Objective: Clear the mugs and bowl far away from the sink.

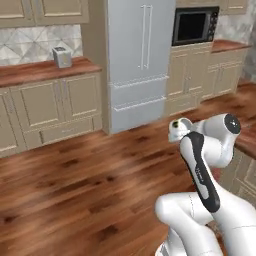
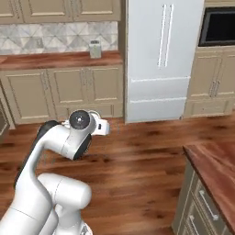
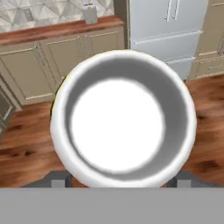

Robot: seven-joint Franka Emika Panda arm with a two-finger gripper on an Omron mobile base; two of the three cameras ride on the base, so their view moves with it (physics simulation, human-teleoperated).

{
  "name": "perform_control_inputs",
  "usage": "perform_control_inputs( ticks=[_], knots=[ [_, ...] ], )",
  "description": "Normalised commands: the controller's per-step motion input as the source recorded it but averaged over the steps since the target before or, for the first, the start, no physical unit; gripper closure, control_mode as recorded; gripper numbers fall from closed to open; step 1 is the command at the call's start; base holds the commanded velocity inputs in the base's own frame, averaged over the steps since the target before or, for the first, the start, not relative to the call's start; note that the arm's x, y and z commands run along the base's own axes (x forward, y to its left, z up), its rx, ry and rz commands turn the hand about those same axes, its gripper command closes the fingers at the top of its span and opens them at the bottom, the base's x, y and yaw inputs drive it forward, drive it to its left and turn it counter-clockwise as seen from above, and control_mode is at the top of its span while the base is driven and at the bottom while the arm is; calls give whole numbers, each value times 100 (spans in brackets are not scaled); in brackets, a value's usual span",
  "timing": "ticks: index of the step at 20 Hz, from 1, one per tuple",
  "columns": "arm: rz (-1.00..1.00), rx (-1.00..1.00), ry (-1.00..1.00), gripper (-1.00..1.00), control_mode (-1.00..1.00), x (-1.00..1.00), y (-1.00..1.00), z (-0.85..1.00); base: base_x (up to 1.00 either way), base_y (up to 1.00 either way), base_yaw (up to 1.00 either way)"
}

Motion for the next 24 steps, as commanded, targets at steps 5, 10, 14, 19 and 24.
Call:
perform_control_inputs(
  ticks=[5, 10, 14, 19, 24],
  knots=[
    [0, 0, 0, 100, 100, 0, 0, 0, 7, 0, 97],
    [0, 0, 0, 100, 100, 0, 0, 0, 37, 0, 90],
    [0, 0, 0, 100, 100, 0, 0, 0, 35, 0, 90],
    [0, 0, 0, 100, 100, 0, 0, 0, 22, 0, 91],
    [0, 0, 0, 100, 100, 0, 0, 0, 0, 0, 93]
  ],
)
